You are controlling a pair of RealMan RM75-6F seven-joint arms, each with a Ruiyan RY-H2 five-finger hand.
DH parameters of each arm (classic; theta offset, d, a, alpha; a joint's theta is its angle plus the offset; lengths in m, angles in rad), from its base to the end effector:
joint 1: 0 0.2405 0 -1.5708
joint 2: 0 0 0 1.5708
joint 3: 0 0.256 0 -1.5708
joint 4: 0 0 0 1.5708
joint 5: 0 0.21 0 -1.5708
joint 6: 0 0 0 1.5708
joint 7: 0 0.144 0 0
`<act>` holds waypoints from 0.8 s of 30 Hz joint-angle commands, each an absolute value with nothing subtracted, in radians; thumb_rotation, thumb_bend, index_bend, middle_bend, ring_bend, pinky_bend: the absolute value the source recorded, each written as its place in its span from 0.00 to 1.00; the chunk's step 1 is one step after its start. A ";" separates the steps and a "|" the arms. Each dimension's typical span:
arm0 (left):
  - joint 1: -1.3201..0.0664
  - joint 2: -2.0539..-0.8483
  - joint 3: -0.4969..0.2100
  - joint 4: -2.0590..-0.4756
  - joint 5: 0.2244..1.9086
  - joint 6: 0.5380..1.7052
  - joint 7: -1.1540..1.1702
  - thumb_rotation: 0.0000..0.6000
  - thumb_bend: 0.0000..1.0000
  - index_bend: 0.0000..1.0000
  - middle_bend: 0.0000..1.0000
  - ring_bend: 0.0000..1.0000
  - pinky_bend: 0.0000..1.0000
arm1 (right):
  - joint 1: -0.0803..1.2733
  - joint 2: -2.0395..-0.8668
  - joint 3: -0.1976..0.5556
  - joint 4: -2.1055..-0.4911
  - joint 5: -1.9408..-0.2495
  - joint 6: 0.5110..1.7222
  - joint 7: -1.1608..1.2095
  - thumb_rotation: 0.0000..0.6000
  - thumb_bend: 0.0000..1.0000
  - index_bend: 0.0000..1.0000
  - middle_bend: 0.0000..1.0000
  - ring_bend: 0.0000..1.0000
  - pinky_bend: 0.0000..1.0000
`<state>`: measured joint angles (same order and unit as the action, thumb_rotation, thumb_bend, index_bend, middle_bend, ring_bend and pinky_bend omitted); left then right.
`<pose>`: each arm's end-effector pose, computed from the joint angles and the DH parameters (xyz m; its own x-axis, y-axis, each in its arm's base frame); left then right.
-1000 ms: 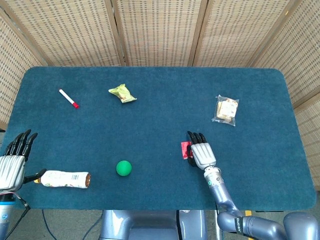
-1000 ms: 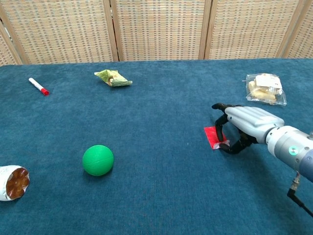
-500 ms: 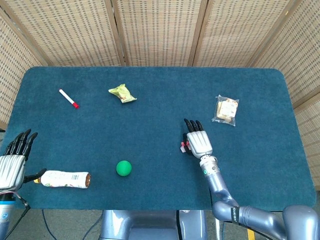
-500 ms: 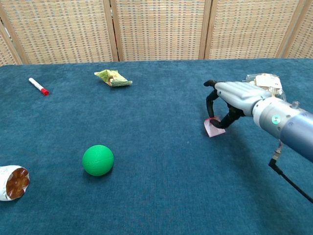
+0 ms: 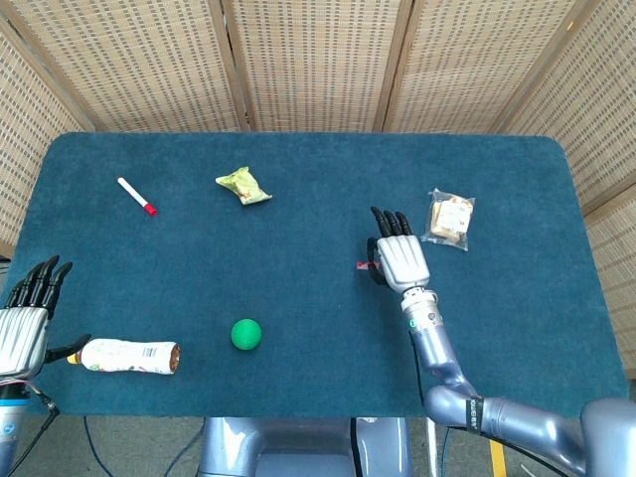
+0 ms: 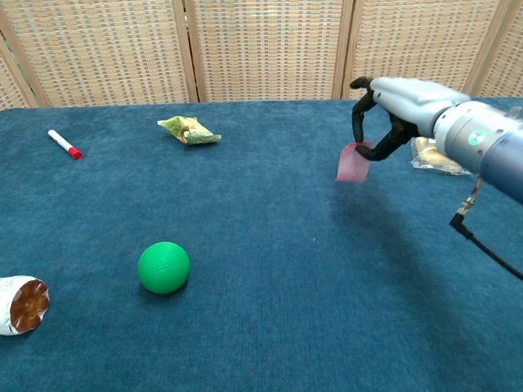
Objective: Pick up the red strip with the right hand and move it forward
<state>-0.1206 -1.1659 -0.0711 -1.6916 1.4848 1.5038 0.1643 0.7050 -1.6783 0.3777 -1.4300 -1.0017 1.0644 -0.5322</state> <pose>-0.2832 0.1939 0.1438 0.4261 -0.0427 0.9037 0.9034 -0.0322 -0.4275 -0.1295 -0.3692 -0.0068 0.3636 -0.1065 0.9255 -0.9199 -0.1979 0.3386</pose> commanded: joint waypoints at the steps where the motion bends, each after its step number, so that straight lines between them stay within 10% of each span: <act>1: -0.120 -1.166 -0.070 -1.692 1.487 1.505 0.167 1.00 0.07 0.00 0.00 0.00 0.12 | 0.692 -1.636 0.387 -1.473 -0.993 1.075 -0.520 1.00 0.58 0.62 0.05 0.00 0.00; 13: -0.119 -1.165 -0.071 -1.696 1.489 1.510 0.167 1.00 0.07 0.00 0.00 0.00 0.12 | 0.532 -1.411 0.391 -1.711 -0.974 1.007 -0.173 1.00 0.56 0.62 0.04 0.00 0.00; 24: -0.116 -1.170 -0.063 -1.700 1.510 1.520 0.182 1.00 0.07 0.00 0.00 0.00 0.12 | 0.385 -1.310 0.237 -1.914 -1.252 1.079 0.067 1.00 0.54 0.61 0.04 0.00 0.00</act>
<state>-0.1164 -1.1696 -0.0639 -1.6998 1.5086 1.5194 0.1816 0.4170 -1.3420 0.2769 -1.8693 -1.2005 1.0710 0.0193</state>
